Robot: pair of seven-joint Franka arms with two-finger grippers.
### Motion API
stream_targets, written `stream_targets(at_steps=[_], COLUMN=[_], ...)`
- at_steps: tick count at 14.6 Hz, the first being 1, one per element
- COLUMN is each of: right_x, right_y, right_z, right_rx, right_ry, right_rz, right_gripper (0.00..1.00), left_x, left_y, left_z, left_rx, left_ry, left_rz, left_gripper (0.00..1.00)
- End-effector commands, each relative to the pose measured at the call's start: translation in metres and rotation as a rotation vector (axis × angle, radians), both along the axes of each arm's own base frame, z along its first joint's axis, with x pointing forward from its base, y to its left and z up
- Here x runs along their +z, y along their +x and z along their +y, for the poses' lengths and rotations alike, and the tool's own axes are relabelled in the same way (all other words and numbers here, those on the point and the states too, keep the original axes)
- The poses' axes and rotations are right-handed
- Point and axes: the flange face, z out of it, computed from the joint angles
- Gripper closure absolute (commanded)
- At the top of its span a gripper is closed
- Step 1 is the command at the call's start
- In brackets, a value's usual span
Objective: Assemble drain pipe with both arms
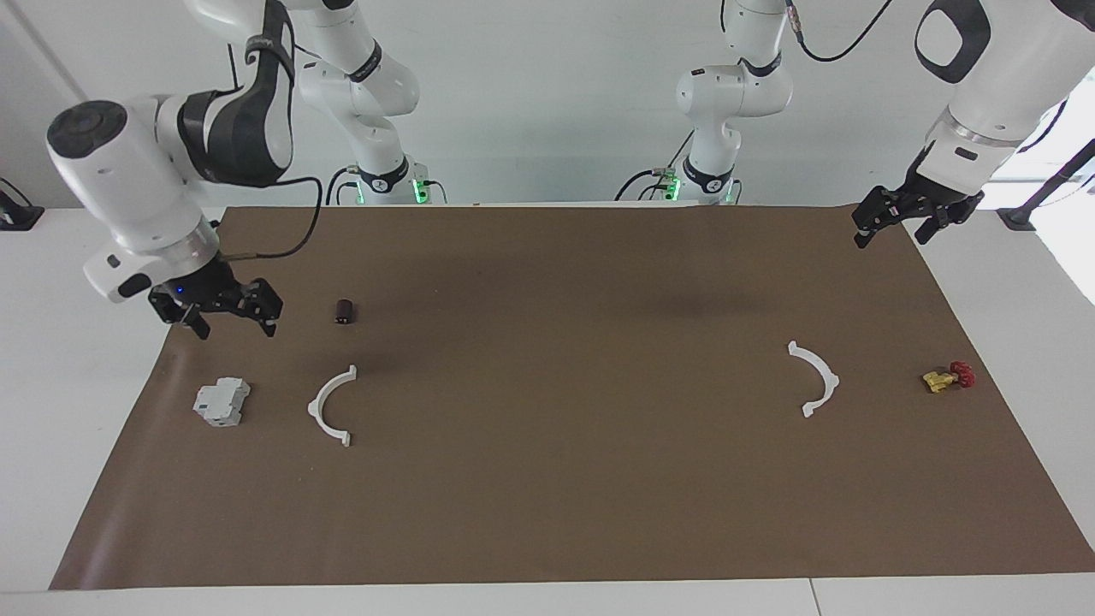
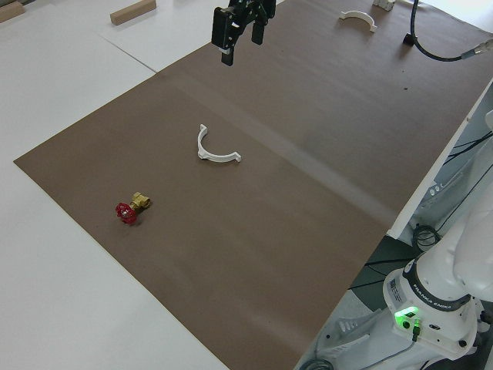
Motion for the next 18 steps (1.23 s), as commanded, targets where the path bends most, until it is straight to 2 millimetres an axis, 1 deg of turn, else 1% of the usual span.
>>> stream_targets(at_steps=[1, 3, 5, 6, 8, 9, 11, 12, 13, 17, 18], right_x=[-0.029, -0.070, -0.101, -0.117, -0.135, -0.145, -0.160, -0.166, -0.176, -0.190, -0.191], right_y=[0.006, 0.006, 0.002, -0.001, -0.001, -0.001, 0.001, 0.001, 0.002, 0.004, 0.004], right_z=[0.006, 0.036, 0.054, 0.047, 0.040, 0.036, 0.034, 0.034, 0.034, 0.035, 0.034], right_rx=[0.023, 0.048, 0.071, 0.077, 0.144, 0.153, 0.141, 0.141, 0.140, 0.142, 0.159], right_ry=[0.023, 0.033, 0.031, 0.030, 0.028, 0.032, 0.046, 0.044, 0.044, 0.043, 0.042], right_rz=[-0.025, -0.027, -0.042, -0.028, -0.006, 0.007, 0.007, -0.007, -0.007, -0.014, -0.013], right_gripper=[0.00, 0.00, 0.00, 0.00, 0.00, 0.03, 0.13, 0.15, 0.17, 0.24, 0.28], left_x=[0.000, 0.001, 0.000, 0.000, 0.000, -0.001, -0.004, -0.003, -0.003, -0.003, -0.003], left_y=[-0.002, -0.002, -0.003, -0.003, -0.005, -0.006, -0.007, -0.007, -0.006, -0.006, -0.006], left_z=[0.001, -0.001, -0.002, -0.002, -0.002, -0.003, -0.003, -0.004, -0.004, -0.005, -0.005], left_rx=[-0.005, -0.002, -0.001, 0.000, 0.000, -0.001, 0.000, -0.001, 0.000, -0.003, -0.003], left_ry=[0.018, 0.018, 0.018, 0.018, 0.018, 0.018, 0.018, 0.018, 0.018, 0.018, 0.018], left_rz=[0.018, 0.017, 0.019, 0.023, 0.038, 0.044, 0.049, 0.047, 0.045, 0.042, 0.042], left_gripper=[0.00, 0.00, 0.00, 0.00, 0.00, 0.00, 0.00, 0.00, 0.00, 0.00, 0.00])
